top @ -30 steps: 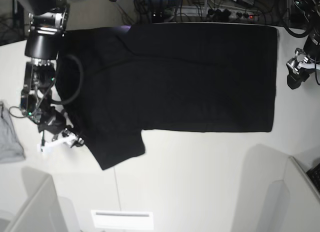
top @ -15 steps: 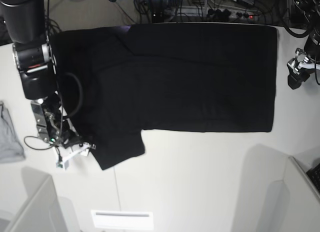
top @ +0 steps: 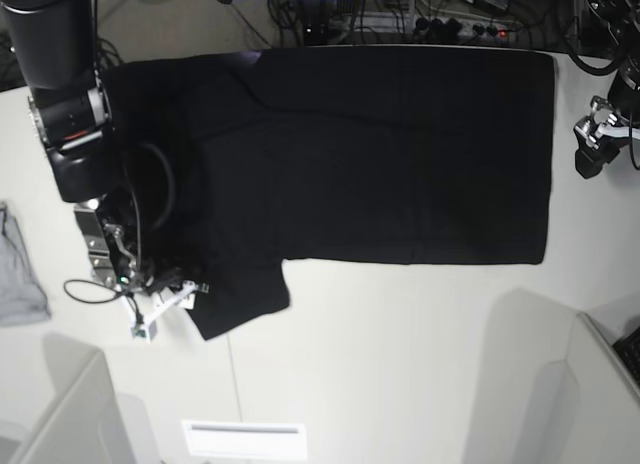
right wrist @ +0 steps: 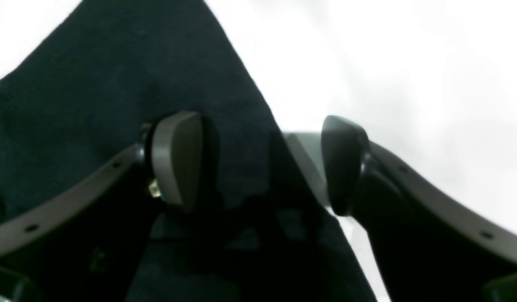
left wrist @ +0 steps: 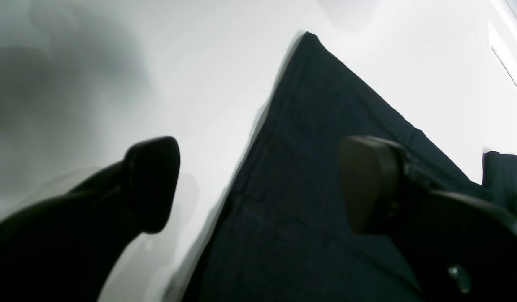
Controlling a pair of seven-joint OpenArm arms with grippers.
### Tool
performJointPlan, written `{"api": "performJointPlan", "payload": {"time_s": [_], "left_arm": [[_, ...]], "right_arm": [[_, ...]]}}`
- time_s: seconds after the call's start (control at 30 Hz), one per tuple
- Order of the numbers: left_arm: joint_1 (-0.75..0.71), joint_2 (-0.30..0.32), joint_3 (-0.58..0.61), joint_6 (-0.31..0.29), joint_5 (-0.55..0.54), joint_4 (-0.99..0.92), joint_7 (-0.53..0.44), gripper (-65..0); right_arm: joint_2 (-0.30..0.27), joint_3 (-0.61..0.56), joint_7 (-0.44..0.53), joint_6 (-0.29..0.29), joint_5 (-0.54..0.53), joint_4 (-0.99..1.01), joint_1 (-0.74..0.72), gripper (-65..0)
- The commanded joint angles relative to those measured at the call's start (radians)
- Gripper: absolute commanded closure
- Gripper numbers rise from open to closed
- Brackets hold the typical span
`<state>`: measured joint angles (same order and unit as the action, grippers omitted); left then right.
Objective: Fold the T-shirt properly
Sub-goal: 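Reach the right gripper down to the hem corner and grasp it, then reach the left gripper down to the other hem corner and grasp it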
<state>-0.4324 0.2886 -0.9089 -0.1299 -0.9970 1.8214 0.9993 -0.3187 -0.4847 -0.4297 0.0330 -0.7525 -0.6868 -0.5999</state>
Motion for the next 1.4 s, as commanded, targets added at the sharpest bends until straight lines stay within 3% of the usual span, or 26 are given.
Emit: {"api": "performJointPlan", "payload": {"time_s": [0.0, 0.2, 0.37, 0.53, 0.63, 0.73, 0.87, 1.0, 1.1, 1.17, 1.37], "left_arm": [[-0.004, 0.019, -0.008, -0.001, -0.015, 0.013, -0.015, -56.8], [-0.006, 0.019, -0.008, -0.001, -0.015, 0.013, -0.015, -56.8], [-0.009, 0.019, -0.008, 0.0, -0.015, 0.013, -0.015, -56.8], [-0.003, 0.019, -0.008, 0.0, -0.015, -0.002, -0.015, -56.8], [0.025, 0.022, 0.0, 0.0, -0.015, -0.067, -0.015, -56.8], [0.068, 0.047, 0.018, 0.0, 0.013, -0.124, -0.013, -56.8], [0.14, 0.083, 0.099, 0.0, 0.155, -0.134, -0.018, -57.4], [0.261, 0.08, 0.15, 0.0, 0.277, -0.139, -0.017, -57.9], [0.353, 0.085, 0.184, 0.0, 0.29, -0.206, -0.015, -59.4], [0.418, 0.103, 0.21, 0.0, 0.292, -0.277, -0.015, -65.0], [0.616, 0.179, 0.368, 0.0, 0.292, -0.561, -0.023, -65.0]], "right_arm": [[-0.01, 0.004, 0.001, -0.006, -0.006, -0.012, -0.027, -41.9], [-0.009, 0.004, 0.002, -0.006, -0.006, -0.012, -0.018, -39.6], [-0.009, 0.004, 0.002, -0.006, -0.006, -0.012, -0.013, -22.7], [-0.009, 0.01, 0.004, -0.006, -0.008, -0.012, -0.013, -11.1], [-0.009, 0.01, 0.004, -0.006, -0.008, -0.012, -0.013, 0.0], [-0.007, 0.01, 0.004, -0.006, -0.008, -0.012, -0.012, 0.0], [-0.007, 0.005, 0.004, -0.006, -0.008, -0.012, -0.012, 0.0], [-0.007, 0.005, 0.004, -0.006, -0.008, -0.012, -0.012, 0.0], [-0.007, 0.01, 0.004, -0.006, -0.008, -0.012, -0.012, 0.0], [-0.007, 0.01, 0.004, -0.006, -0.009, -0.012, -0.012, 0.0], [-0.007, 0.01, 0.004, -0.006, -0.009, -0.012, -0.012, 0.0]]}}
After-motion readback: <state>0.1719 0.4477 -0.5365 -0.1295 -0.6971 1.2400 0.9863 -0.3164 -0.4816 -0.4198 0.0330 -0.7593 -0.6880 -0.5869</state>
